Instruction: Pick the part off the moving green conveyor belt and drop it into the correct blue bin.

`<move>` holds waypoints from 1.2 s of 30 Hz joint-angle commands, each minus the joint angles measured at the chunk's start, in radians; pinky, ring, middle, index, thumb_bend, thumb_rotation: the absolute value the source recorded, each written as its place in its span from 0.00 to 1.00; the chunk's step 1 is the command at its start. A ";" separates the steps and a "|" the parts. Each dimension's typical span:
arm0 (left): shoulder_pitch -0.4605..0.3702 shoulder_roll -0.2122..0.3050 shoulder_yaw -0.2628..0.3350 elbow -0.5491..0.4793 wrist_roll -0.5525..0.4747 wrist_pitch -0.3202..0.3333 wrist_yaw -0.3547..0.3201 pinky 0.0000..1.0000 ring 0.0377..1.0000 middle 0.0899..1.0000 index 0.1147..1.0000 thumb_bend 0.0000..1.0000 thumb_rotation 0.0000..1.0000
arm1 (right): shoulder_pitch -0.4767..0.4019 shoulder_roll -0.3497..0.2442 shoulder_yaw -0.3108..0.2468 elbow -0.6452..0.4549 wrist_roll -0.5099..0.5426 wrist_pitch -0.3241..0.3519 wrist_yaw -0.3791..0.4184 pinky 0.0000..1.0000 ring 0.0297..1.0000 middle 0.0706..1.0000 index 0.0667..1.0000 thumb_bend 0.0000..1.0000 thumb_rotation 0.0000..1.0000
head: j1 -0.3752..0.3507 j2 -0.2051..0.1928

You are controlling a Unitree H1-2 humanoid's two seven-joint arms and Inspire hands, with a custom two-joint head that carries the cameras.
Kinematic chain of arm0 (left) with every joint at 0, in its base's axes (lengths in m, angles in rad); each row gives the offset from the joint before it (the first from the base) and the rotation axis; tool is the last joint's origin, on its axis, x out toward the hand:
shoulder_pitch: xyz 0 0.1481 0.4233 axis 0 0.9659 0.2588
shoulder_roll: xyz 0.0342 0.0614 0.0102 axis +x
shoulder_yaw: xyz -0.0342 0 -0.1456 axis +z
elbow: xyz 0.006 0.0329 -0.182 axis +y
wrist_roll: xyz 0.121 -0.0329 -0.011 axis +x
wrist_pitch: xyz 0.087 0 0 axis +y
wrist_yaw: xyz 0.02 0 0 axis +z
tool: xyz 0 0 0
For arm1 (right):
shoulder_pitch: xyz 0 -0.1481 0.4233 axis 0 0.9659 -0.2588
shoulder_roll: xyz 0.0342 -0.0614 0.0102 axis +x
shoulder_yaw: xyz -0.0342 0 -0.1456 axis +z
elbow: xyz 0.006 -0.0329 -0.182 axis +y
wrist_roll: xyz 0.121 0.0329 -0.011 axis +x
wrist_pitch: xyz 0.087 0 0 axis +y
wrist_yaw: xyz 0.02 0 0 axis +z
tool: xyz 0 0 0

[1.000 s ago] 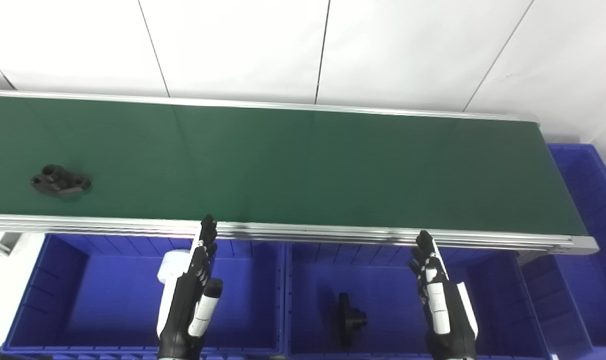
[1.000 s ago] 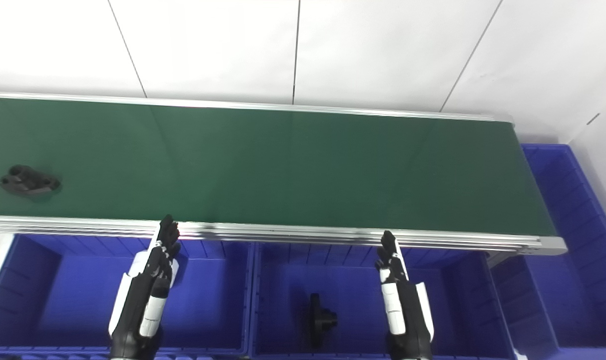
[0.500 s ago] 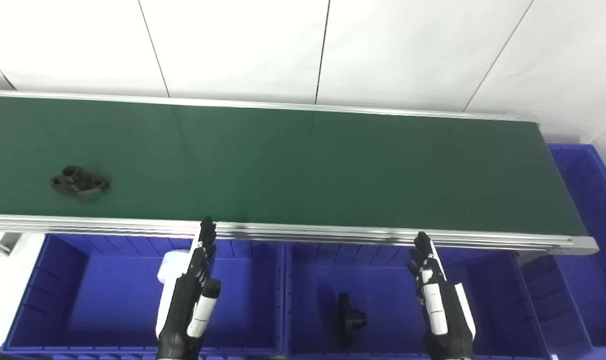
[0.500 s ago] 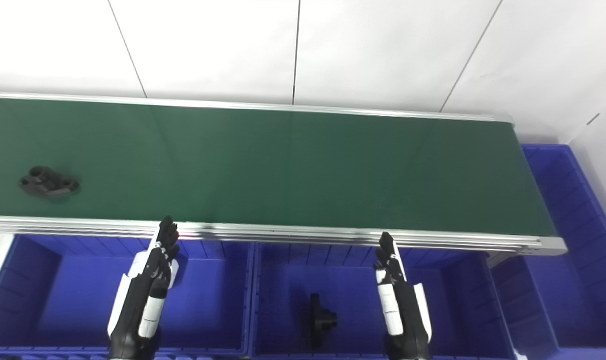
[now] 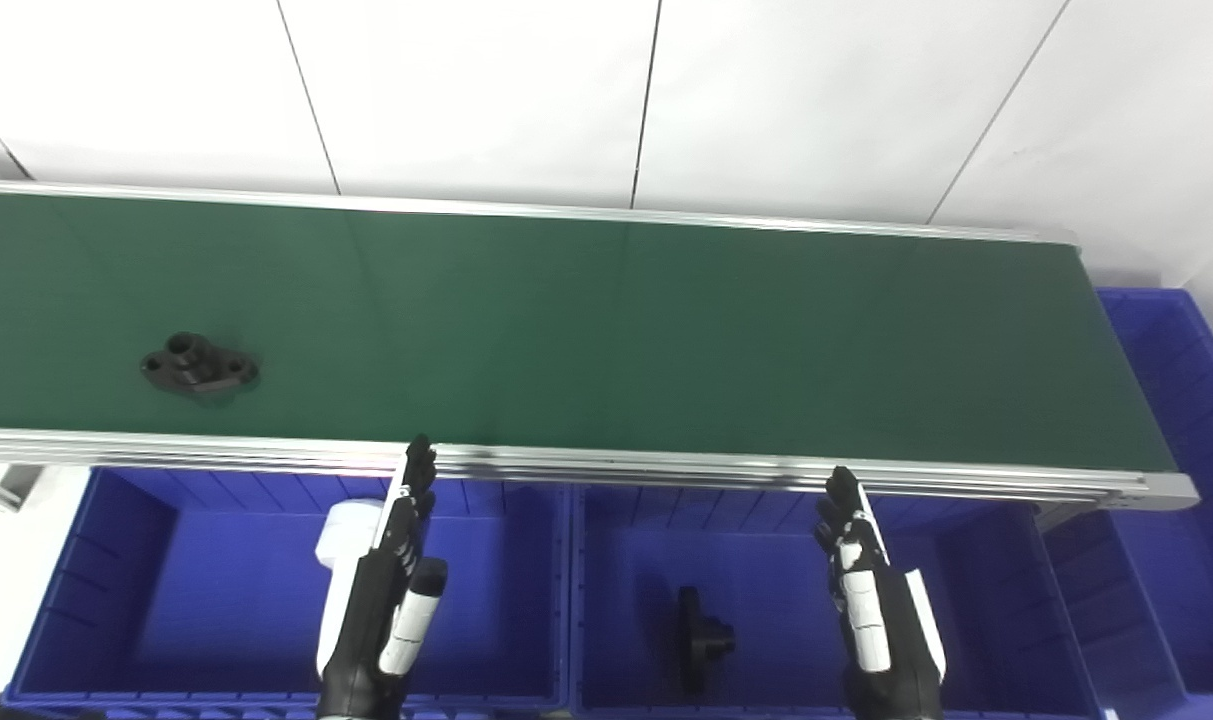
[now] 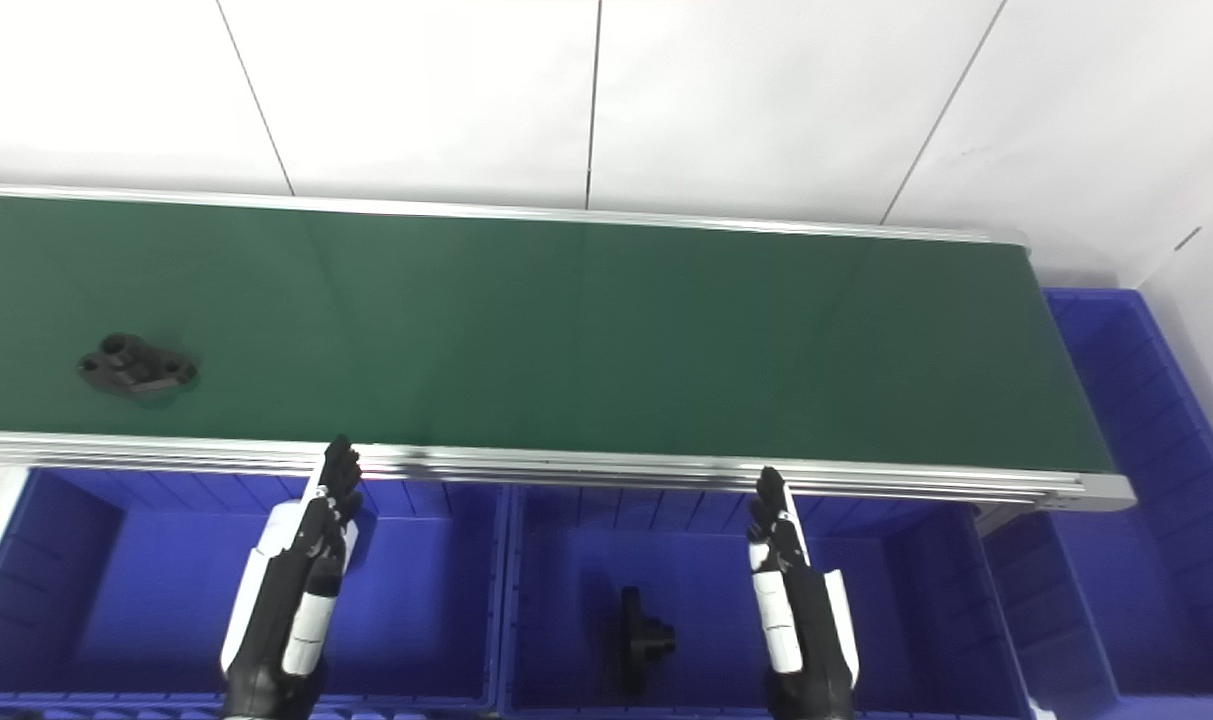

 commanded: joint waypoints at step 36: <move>-0.047 -0.069 -0.063 0.154 0.103 -0.105 0.093 0.90 0.95 1.00 1.00 0.63 0.86 | -0.088 -0.079 -0.092 0.254 0.034 -0.284 0.103 1.00 1.00 1.00 1.00 0.45 1.00 | 0.186 -0.189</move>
